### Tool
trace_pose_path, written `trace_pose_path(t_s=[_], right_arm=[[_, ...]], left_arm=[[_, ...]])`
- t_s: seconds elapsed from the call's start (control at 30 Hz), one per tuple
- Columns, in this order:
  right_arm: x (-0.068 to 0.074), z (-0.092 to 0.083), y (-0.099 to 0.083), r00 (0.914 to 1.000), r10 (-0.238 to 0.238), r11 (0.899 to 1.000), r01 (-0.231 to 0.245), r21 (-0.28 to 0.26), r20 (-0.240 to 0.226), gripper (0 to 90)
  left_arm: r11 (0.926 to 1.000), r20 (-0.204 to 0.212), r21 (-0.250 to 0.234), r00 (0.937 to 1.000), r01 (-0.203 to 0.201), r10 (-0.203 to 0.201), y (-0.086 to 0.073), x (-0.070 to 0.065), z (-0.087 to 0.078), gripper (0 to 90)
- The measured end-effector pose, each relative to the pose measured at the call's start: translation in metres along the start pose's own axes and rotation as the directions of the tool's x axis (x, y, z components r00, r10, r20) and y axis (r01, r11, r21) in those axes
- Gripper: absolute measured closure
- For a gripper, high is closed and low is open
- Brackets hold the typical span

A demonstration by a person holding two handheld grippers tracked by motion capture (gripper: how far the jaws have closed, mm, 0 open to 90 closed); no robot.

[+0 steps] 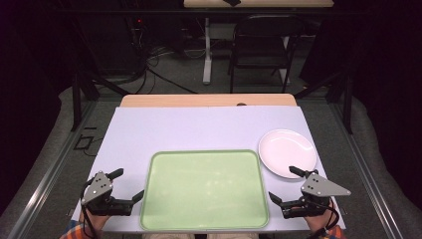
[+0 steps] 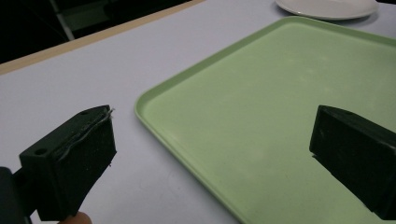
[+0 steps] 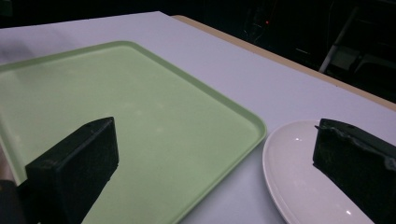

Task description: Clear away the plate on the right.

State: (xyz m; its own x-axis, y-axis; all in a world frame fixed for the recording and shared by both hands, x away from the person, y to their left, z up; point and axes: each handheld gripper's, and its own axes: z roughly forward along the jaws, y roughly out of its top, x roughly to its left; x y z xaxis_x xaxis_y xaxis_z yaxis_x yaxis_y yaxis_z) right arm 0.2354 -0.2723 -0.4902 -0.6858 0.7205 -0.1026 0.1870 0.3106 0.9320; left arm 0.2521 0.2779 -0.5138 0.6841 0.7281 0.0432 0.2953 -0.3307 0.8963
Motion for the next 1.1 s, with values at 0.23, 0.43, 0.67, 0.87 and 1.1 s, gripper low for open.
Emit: trace_pose_path(t_s=[0.23, 0.43, 0.67, 0.87, 1.1], right_arm=[[-0.002, 0.002, 0.000, 0.9987, 0.014, 0.999, -0.016, 0.031, 0.049, 0.0], [-0.006, 0.001, 0.003, 0.9974, 0.015, 0.999, -0.017, 0.029, 0.071, 0.0], [-0.014, 0.003, 0.001, 0.9948, 0.055, 0.997, -0.059, 0.041, 0.085, 0.0], [-0.022, 0.007, 0.001, 0.9863, 0.122, 0.988, -0.131, 0.077, 0.111, 0.0], [-0.030, 0.013, 0.000, 0.9797, 0.155, 0.981, -0.168, 0.099, 0.126, 0.0]], left_arm=[[0.9999, 0.012, 0.009, 0.9999, -0.007, 0.007, 0.000, 0.000, 0.003, 0.3], [0.9998, 0.000, 0.018, 1.0000, -0.002, 0.002, 0.000, 0.001, 0.004, 0.4], [0.9992, 0.002, 0.028, 0.9996, -0.029, 0.029, 0.000, 0.000, 0.006, 3.3], [0.9987, 0.006, 0.035, 0.9993, -0.036, 0.036, 0.000, 0.000, 0.007, 3.9], [0.9989, 0.000, 0.020, 0.9991, -0.043, 0.043, 0.000, -0.001, 0.007, 4.2]])
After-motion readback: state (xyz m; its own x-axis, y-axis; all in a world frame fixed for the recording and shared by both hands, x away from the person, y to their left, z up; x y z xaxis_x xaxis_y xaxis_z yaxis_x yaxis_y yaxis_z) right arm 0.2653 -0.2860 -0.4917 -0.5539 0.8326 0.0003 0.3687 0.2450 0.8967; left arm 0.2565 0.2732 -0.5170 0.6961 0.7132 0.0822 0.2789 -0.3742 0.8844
